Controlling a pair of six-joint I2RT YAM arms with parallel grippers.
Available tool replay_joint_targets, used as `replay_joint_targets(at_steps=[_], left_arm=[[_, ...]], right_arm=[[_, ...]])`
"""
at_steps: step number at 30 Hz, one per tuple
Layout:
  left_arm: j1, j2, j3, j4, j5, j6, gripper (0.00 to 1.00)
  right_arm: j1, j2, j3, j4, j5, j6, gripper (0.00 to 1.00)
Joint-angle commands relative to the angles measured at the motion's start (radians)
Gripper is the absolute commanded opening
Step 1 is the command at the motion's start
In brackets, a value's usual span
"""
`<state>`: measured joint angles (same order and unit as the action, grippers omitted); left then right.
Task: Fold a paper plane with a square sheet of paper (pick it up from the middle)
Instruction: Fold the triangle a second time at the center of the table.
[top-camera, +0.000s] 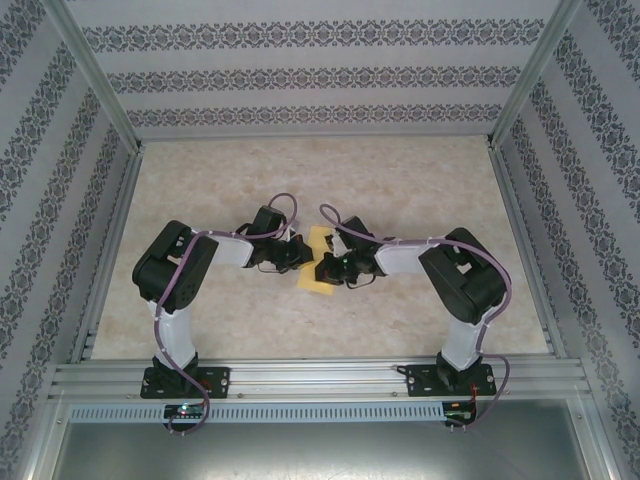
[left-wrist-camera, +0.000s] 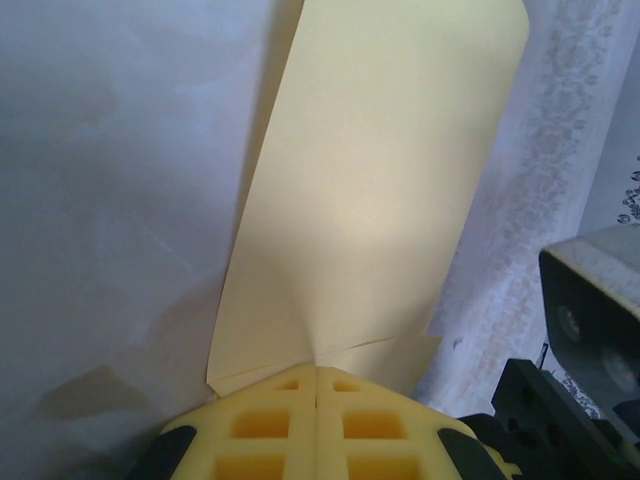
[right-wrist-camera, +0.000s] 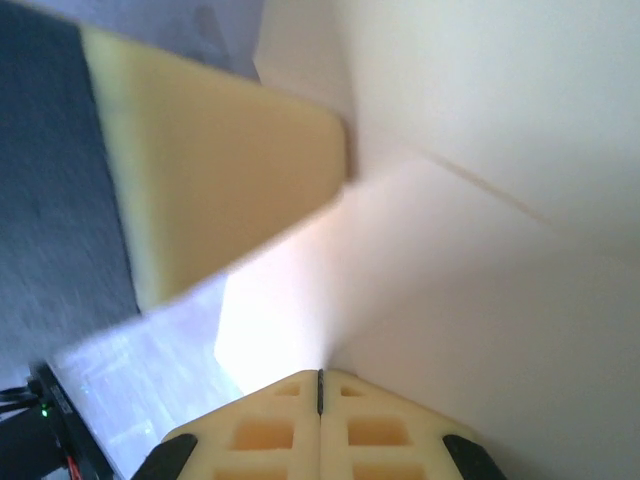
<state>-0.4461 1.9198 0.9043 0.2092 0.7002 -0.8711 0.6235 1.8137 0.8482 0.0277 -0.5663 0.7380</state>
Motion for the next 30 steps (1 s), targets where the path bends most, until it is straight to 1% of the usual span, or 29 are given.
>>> replay_joint_targets(at_steps=[1,6,11,17,19,21,23,25,27,30], left_arm=[[-0.005,0.005,-0.029,-0.08,-0.085,0.021,0.0],[-0.005,0.011,-0.031,-0.086,-0.09,0.022,0.0],[-0.005,0.009,-0.029,-0.088,-0.088,0.022,0.0],[-0.006,0.003,-0.027,-0.069,-0.062,0.019,0.0],[-0.01,-0.004,-0.023,-0.069,-0.051,0.023,0.0],[-0.012,-0.008,-0.012,-0.068,-0.037,0.022,0.0],[-0.016,-0.013,0.0,-0.064,-0.029,0.019,0.0],[-0.025,-0.017,0.012,-0.053,-0.025,0.011,0.01],[-0.03,-0.015,0.039,-0.071,-0.025,0.016,0.01],[-0.032,-0.015,0.058,-0.099,-0.041,0.024,0.01]], right_arm=[[-0.011,-0.049,-0.071,-0.087,-0.002,-0.005,0.0],[-0.013,-0.099,-0.119,-0.112,-0.026,-0.013,0.0],[-0.016,-0.158,-0.173,-0.13,-0.019,-0.018,0.0],[-0.027,-0.215,-0.141,-0.138,0.022,-0.022,0.0],[-0.042,-0.23,-0.111,-0.139,0.062,-0.017,0.03],[-0.064,-0.236,-0.091,-0.127,0.106,-0.002,0.11],[-0.088,-0.214,-0.068,-0.114,0.132,0.013,0.2],[-0.11,-0.17,-0.037,-0.101,0.136,0.023,0.23],[-0.123,-0.131,-0.004,-0.098,0.139,0.037,0.3],[-0.136,-0.086,0.009,-0.065,0.137,0.067,0.33]])
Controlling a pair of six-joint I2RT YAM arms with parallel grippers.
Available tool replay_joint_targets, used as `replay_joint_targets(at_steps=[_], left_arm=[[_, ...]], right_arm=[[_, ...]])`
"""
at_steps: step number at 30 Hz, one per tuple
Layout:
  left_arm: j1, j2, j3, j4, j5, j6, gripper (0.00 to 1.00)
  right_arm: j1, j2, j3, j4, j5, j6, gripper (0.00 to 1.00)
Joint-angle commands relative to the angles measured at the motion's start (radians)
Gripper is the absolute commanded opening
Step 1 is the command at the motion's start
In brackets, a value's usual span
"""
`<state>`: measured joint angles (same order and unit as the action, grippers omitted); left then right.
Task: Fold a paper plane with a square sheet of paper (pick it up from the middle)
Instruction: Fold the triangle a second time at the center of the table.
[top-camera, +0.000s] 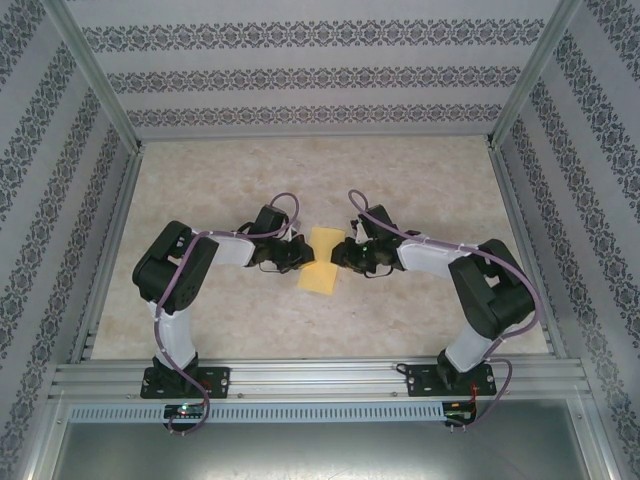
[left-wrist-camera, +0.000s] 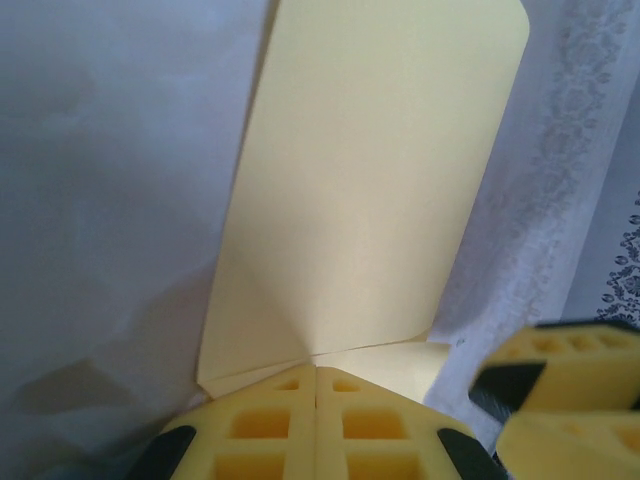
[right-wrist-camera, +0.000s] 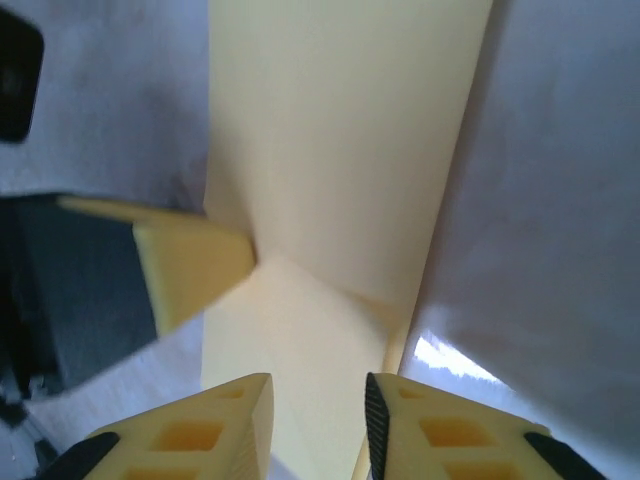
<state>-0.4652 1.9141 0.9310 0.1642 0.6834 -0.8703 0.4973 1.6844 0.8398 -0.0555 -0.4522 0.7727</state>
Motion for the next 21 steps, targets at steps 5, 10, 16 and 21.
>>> replay_joint_targets(at_steps=[5,10,16,21], left_arm=[[-0.012,-0.012,0.022,-0.058,-0.033,0.024,0.01],[-0.013,-0.01,0.016,-0.053,-0.039,0.02,0.01],[-0.012,-0.003,0.024,-0.065,-0.043,0.023,0.01],[-0.012,-0.005,0.02,-0.092,-0.062,0.037,0.01]], right_arm=[[-0.009,0.062,0.008,0.039,0.034,0.072,0.33],[-0.007,0.08,-0.011,0.057,0.011,0.087,0.35],[-0.003,0.108,-0.048,0.129,-0.004,0.125,0.34],[0.004,0.103,-0.058,0.137,0.014,0.137,0.34]])
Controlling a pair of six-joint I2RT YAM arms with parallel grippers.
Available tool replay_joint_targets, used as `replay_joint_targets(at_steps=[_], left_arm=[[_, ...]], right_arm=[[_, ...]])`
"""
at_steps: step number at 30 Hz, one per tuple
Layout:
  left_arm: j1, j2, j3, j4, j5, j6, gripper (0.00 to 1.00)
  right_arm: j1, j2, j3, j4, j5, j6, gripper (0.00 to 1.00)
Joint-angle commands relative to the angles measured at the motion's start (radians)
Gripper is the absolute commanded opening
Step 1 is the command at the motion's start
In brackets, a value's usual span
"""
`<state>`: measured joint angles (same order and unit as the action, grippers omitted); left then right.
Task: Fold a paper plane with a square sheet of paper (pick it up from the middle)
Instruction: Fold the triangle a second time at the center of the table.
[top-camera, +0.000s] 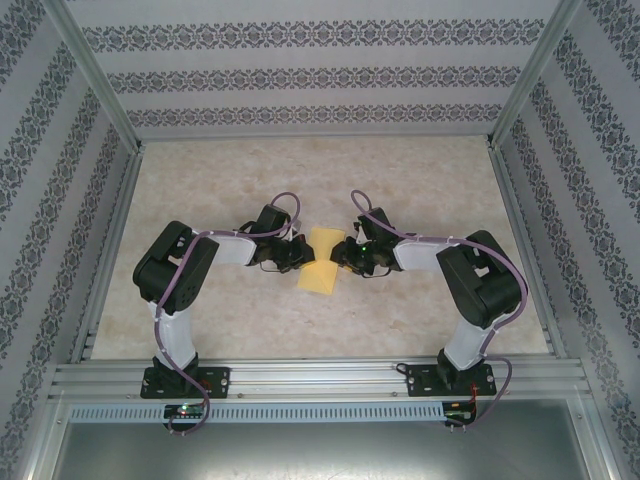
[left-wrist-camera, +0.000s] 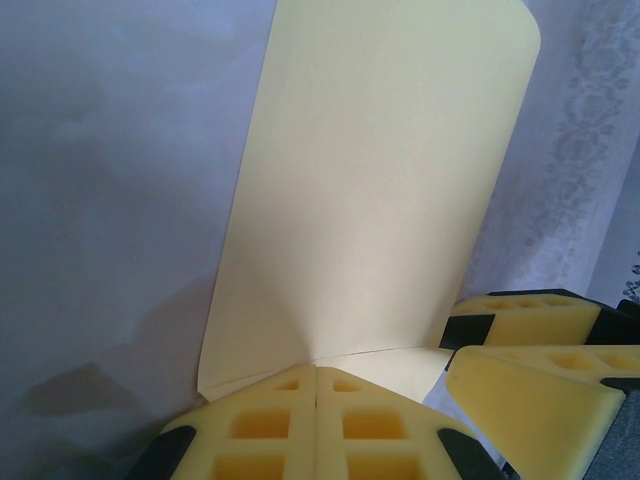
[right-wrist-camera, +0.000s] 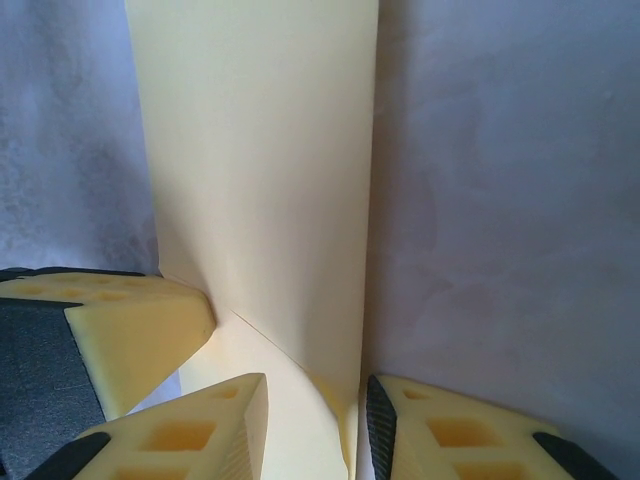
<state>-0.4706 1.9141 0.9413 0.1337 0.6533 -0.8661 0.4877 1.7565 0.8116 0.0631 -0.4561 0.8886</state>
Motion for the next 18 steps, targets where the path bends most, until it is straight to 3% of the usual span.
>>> replay_joint_targets(at_steps=[1,8,18], left_arm=[[-0.008,-0.005,0.008,-0.062,-0.034,0.032,0.0],[-0.008,-0.009,-0.004,-0.046,-0.032,0.021,0.0],[-0.007,-0.015,-0.006,-0.036,-0.038,0.011,0.01]], right_arm=[[0.016,0.034,-0.03,0.031,0.003,0.021,0.34],[0.022,0.044,-0.07,0.214,-0.064,0.082,0.26],[0.014,0.004,-0.122,0.294,-0.079,0.079,0.28]])
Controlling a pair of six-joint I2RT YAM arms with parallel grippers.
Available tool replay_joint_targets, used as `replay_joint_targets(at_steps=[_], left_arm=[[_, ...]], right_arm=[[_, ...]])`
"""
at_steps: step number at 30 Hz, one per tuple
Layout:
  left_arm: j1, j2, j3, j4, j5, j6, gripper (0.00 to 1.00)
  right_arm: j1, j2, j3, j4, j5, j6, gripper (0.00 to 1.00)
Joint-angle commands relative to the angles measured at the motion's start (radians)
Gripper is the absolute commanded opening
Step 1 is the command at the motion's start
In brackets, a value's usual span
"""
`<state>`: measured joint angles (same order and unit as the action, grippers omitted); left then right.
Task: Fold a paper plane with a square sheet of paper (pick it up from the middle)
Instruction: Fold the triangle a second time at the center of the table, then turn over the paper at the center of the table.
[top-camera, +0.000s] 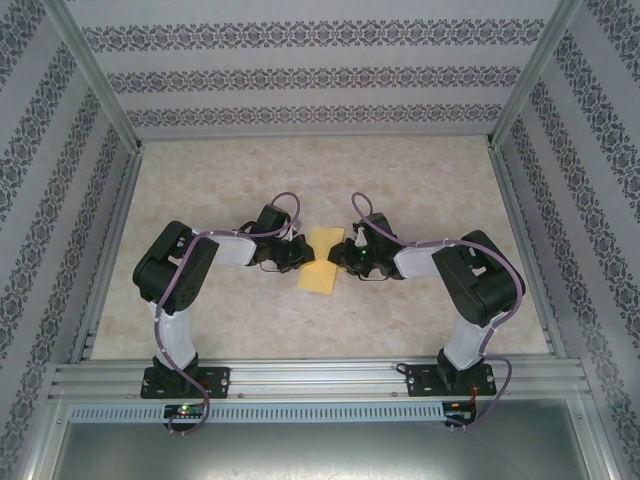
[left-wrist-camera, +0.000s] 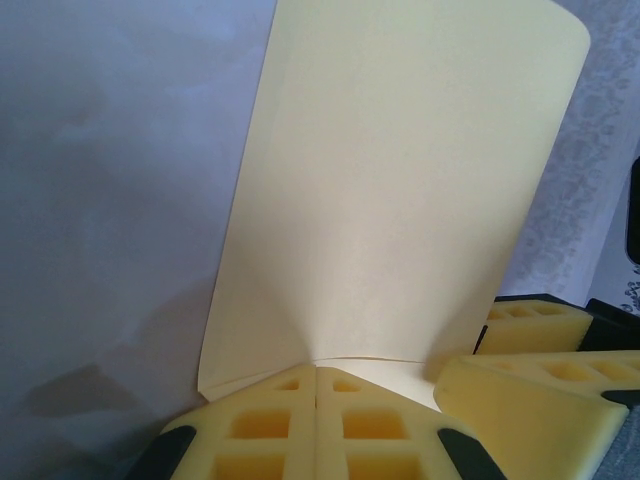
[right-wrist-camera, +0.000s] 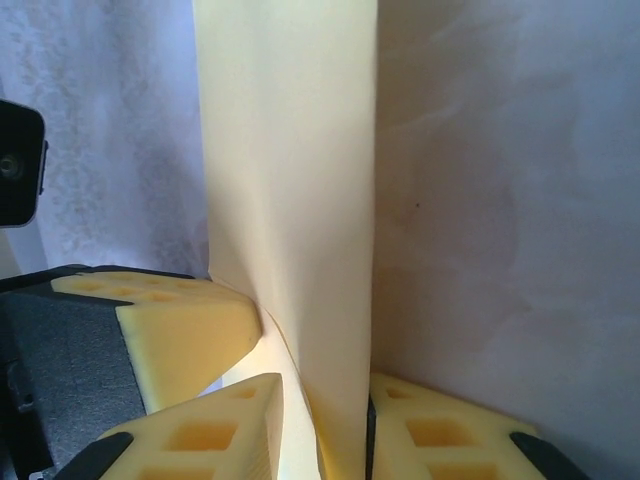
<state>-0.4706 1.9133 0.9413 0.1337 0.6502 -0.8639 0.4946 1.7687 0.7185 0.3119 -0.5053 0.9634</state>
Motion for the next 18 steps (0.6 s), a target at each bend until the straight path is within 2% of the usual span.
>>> replay_joint_targets(at_steps=[1,3,6,9,12,14,18], left_arm=[[-0.007,-0.016,-0.006,-0.03,-0.035,0.004,0.01],[-0.007,-0.017,-0.004,-0.018,-0.029,-0.005,0.01],[-0.007,-0.023,-0.006,-0.001,-0.021,-0.014,0.01],[-0.007,-0.041,-0.002,0.0,-0.008,-0.01,0.02],[-0.008,-0.073,-0.007,0.001,-0.012,-0.008,0.03],[-0.007,-0.103,-0.008,0.002,-0.019,-0.007,0.05],[-0.007,-0.227,-0.026,-0.023,-0.093,0.026,0.08]], right_arm=[[0.007,-0.015,-0.038,0.051,-0.03,0.001,0.28],[0.009,-0.021,-0.047,0.054,-0.036,-0.01,0.27],[0.011,-0.014,-0.048,0.062,-0.05,-0.024,0.17],[0.012,-0.021,-0.048,0.075,-0.055,-0.029,0.13],[0.012,-0.042,-0.044,0.058,-0.047,-0.045,0.05],[0.011,-0.062,-0.024,0.014,-0.042,-0.068,0.0],[0.007,-0.142,0.035,-0.169,-0.011,-0.149,0.0]])
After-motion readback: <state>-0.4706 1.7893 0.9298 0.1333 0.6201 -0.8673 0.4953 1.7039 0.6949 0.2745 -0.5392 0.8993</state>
